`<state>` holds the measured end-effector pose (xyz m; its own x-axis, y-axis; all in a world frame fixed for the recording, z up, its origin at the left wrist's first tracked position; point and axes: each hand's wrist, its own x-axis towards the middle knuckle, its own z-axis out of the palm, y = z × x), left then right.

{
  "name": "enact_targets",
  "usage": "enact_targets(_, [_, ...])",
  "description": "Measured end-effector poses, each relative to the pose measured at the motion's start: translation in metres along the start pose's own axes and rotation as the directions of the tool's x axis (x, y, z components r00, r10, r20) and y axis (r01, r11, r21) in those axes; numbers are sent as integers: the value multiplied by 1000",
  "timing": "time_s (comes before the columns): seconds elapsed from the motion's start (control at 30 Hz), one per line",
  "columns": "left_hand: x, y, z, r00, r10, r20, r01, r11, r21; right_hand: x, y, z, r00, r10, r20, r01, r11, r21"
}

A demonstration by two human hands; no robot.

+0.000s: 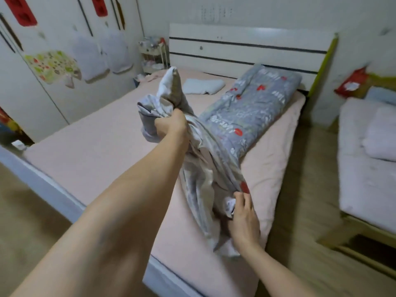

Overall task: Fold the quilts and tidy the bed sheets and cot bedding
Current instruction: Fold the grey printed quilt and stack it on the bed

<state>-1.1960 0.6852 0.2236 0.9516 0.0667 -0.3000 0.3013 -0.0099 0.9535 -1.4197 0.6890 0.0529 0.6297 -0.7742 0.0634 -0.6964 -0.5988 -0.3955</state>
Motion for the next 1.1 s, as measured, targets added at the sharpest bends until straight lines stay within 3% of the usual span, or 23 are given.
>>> enact_targets(0.1, [16,11,-16,1000,-23,21,23,1000,-12,9,-8,-13,998,-22,-59,20,999,-37])
enact_targets(0.23, [43,14,-51,998,-25,64,24,1000,12,-22,-30,-6,1000,-16,17,20,977,-214])
enact_targets(0.37, [62,11,-88,982,-87,167,80,996,49,-48,-84,7,990,133,42,-119,962,-244])
enact_targets(0.43, [71,14,-104,975,-152,160,149,988,27,-49,-110,9,984,178,-33,-181,964,-194])
enact_targets(0.53, [86,33,-120,937,-152,314,145,988,44,-50,-169,28,965,226,-134,-226,974,14])
enact_targets(0.7, [101,51,-124,956,-229,183,238,971,-24,-22,-201,44,871,469,-148,-484,871,-87])
enact_targets(0.9, [133,48,-122,938,-309,156,331,933,-145,2,-267,89,885,461,71,-464,885,30])
enact_targets(1.1, [130,27,-109,928,-301,219,332,936,-121,14,-277,119,876,450,-174,-426,890,161])
